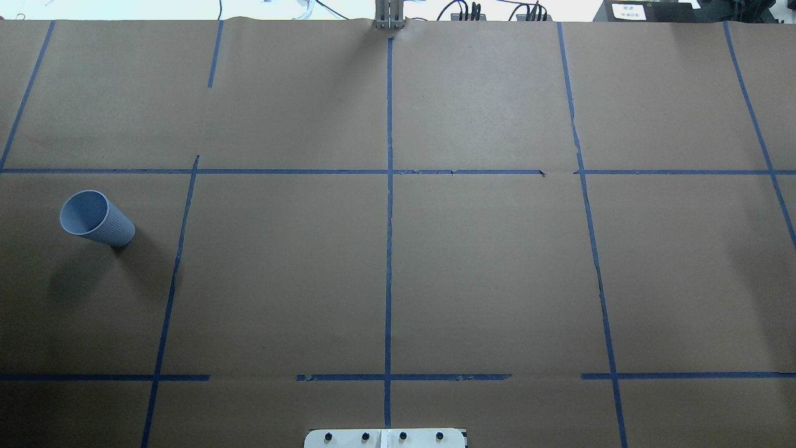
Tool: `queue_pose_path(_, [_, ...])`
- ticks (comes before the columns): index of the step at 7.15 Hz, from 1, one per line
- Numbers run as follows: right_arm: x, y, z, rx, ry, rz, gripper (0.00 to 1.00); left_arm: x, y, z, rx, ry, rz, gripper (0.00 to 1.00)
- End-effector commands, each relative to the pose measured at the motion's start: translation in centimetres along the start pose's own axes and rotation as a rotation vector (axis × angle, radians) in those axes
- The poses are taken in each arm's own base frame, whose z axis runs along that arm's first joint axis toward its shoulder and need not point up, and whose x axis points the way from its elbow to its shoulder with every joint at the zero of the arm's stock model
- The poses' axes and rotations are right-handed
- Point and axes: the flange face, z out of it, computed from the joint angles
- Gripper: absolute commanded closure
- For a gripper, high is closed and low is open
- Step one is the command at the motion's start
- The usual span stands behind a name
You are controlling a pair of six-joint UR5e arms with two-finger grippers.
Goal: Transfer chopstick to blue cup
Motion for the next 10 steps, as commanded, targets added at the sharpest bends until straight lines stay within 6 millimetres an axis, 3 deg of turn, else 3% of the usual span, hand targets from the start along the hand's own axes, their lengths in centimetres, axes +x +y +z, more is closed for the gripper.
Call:
queue_pose_path(1, [-0.5,-0.3,0.0,0.000,-0.003,-0.011,0.00,0.2,0.0,-0.1,0.033,-0.002,0.038,0.00])
queue_pose_path(3, [-0.6,-0.3,-0.1,0.006,-0.002,-0.018,0.00,1.6,-0.4,1.0,0.020,0.000,0.071,0.00])
queue_pose_path(5, [-0.4,-0.3,0.0,0.005,0.003,-0.009,0.00,6.9,-1.6,2.4,0.045,0.075,0.144,0.00])
queue_pose_path(8, [-0.2,-0.2,0.1,0.001,0.005,-0.005,0.00,18.1,-1.6,5.5,0.010,0.120,-0.070,0.00])
queue_pose_path(10, [-0.1,-0.1,0.2,-0.001,0.005,-0.009,0.00,22.8,-1.8,8.2,0.010,0.044,-0.113,0.00])
